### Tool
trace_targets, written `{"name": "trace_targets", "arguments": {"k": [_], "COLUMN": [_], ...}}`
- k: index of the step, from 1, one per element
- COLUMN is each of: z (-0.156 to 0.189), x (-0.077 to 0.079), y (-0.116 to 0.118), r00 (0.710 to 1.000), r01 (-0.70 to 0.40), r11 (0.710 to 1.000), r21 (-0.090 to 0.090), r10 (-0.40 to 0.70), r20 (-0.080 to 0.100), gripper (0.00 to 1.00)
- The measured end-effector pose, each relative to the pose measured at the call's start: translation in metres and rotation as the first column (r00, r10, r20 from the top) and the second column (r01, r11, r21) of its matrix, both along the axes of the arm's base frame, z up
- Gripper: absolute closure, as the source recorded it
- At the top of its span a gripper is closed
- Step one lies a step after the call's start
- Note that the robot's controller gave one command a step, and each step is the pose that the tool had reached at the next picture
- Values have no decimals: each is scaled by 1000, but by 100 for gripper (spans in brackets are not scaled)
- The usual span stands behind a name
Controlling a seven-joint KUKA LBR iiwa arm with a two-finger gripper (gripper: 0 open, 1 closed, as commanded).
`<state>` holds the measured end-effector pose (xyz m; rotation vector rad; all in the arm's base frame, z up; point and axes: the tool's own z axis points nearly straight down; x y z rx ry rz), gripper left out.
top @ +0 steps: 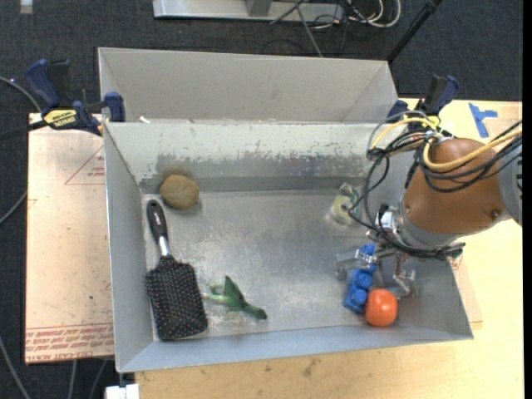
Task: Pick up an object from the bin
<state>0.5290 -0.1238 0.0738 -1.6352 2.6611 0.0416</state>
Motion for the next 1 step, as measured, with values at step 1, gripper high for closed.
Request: {"name": "trace_targets", "arguments": {"k": [1], "z": [-2], "x": [-3], "y": [-12], "r00": [1000], "r01": [-5], "r11": [1000], "r21": [-21], "r10": [5], "r20": [-1], "gripper": [100]}}
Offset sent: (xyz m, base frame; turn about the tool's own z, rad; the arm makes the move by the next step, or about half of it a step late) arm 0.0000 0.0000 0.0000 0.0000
